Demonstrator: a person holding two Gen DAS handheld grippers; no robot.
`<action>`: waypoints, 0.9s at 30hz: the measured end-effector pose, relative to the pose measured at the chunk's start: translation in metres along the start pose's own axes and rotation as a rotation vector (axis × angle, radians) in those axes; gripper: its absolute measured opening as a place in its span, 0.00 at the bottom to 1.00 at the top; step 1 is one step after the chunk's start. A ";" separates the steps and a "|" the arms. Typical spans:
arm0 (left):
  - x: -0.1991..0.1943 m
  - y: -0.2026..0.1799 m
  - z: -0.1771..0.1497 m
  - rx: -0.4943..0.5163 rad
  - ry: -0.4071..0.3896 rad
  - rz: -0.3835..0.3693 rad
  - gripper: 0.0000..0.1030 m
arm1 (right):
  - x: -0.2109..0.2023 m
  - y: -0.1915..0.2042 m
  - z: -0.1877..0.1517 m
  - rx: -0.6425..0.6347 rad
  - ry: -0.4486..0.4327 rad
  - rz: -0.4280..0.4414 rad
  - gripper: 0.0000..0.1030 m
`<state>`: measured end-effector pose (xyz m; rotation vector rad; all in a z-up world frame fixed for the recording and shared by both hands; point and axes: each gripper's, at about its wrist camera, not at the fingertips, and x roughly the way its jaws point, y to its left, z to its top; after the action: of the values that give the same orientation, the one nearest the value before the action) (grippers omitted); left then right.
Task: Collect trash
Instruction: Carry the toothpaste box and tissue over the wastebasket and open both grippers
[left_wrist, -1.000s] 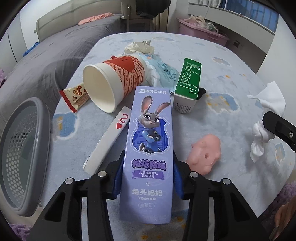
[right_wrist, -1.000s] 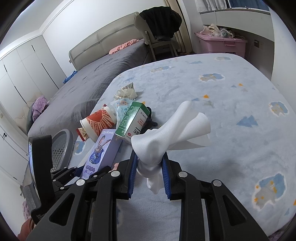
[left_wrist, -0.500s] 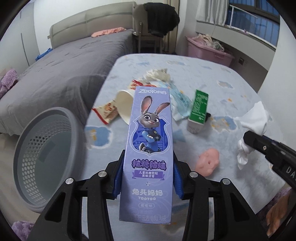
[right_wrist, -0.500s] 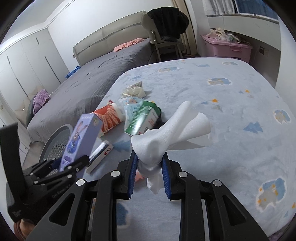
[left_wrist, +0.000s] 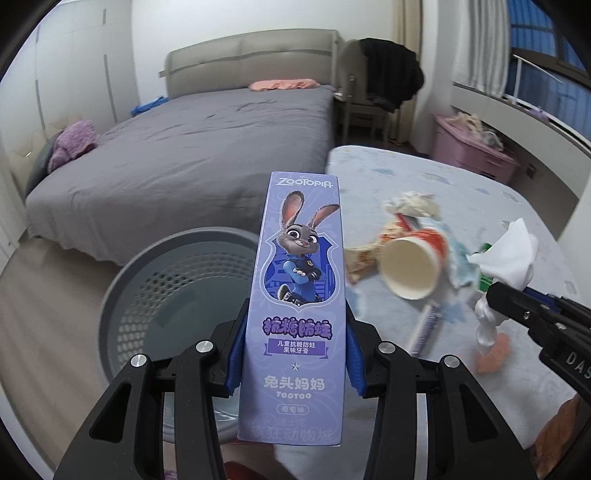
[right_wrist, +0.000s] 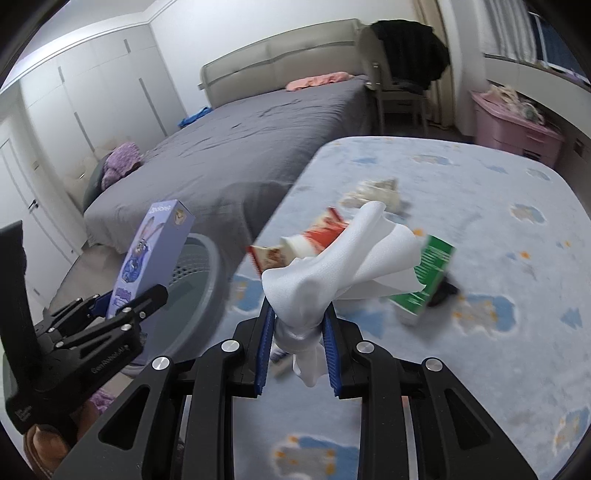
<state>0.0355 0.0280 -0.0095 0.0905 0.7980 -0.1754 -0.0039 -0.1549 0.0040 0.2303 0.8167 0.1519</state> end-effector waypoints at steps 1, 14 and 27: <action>0.002 0.008 -0.001 -0.015 0.003 0.016 0.42 | 0.005 0.007 0.003 -0.014 0.004 0.013 0.24; 0.027 0.098 -0.020 -0.180 0.057 0.192 0.42 | 0.084 0.107 0.024 -0.195 0.091 0.197 0.24; 0.041 0.128 -0.027 -0.260 0.095 0.205 0.43 | 0.124 0.136 0.025 -0.262 0.160 0.247 0.24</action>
<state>0.0692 0.1529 -0.0555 -0.0649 0.8942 0.1282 0.0919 0.0000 -0.0312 0.0716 0.9162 0.5116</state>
